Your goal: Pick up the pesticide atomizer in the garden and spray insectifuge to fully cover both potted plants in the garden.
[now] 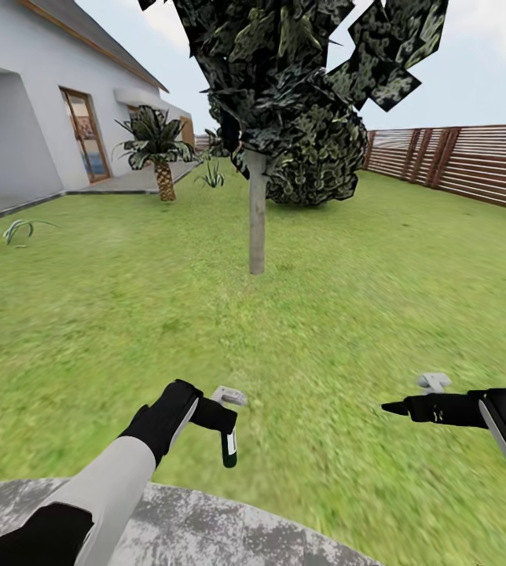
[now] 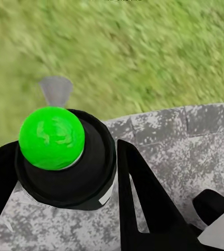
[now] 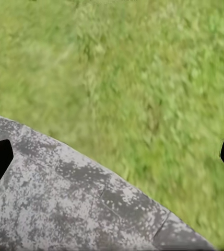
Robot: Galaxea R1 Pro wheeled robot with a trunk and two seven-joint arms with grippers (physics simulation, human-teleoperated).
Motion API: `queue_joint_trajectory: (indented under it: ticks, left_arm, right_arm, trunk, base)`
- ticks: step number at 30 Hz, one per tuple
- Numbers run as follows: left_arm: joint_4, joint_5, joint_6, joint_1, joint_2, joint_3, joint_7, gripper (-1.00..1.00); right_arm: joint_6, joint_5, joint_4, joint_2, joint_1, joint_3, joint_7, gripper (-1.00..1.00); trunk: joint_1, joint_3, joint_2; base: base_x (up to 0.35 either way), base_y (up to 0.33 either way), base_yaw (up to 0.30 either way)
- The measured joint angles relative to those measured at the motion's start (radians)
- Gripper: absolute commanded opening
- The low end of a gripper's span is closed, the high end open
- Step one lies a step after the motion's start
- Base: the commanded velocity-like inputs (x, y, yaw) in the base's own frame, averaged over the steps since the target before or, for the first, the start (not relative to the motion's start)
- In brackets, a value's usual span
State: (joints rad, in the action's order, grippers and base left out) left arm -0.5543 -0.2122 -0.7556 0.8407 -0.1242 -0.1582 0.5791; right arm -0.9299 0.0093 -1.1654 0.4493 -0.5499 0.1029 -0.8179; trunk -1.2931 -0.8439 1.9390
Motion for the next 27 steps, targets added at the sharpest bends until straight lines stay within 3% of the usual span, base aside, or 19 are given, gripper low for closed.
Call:
queue_joint_trajectory:
  ticks: [27]
  left_arm:
    - [0.001, 0.001, -0.002, 0.000, -0.001, 0.000, 0.001, -1.00]
  right_arm:
    - [0.000, 0.000, 0.000, 0.000, 0.000, -0.001, 0.000, 1.00]
  trunk:
    - [0.000, 0.030, 0.000]
  base:
    - [0.000, 0.000, -0.206]
